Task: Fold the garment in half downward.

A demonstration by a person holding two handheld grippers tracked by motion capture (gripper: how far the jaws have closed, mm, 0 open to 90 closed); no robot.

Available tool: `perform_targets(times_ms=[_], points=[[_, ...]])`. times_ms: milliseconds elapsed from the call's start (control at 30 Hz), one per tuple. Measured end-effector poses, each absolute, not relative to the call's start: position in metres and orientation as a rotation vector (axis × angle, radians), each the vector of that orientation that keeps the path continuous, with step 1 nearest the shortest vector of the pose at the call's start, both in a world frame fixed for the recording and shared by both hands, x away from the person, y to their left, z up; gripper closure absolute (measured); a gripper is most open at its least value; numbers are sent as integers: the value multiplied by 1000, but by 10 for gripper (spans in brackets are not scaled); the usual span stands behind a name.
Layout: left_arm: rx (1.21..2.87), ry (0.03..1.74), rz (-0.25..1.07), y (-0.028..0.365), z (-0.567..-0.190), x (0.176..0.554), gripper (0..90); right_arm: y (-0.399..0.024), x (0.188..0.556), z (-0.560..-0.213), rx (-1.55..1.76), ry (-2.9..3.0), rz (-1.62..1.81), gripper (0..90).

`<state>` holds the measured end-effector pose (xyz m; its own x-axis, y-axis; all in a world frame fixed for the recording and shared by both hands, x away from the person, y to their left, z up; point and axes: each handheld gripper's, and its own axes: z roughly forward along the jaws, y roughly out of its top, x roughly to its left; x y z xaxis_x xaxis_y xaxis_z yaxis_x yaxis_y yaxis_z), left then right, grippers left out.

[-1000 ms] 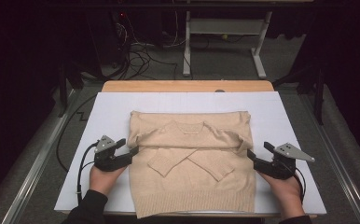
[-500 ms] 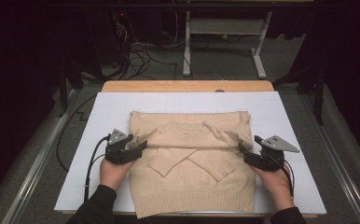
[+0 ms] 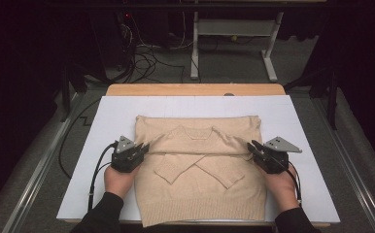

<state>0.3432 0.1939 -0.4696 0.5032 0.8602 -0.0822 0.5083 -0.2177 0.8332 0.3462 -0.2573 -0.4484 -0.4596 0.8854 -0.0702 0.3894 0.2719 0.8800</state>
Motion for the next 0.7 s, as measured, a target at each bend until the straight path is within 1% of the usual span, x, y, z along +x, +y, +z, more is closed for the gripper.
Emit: perform_targets(times_ms=[100, 333, 533, 700], points=[[1877, 1112, 521, 197, -465, 333, 788, -259, 339, -446, 1119, 1964, 1143, 811], [1836, 1070, 507, 205, -452, 312, 787, -267, 323, -435, 1099, 1921, 1184, 816], [1846, 1039, 481, 199, -453, 294, 787, -273, 308, -431, 1084, 1914, 1207, 815], [1856, 1036, 485, 202, -453, 283, 787, -277, 298, -429, 1093, 1899, 1216, 815]])
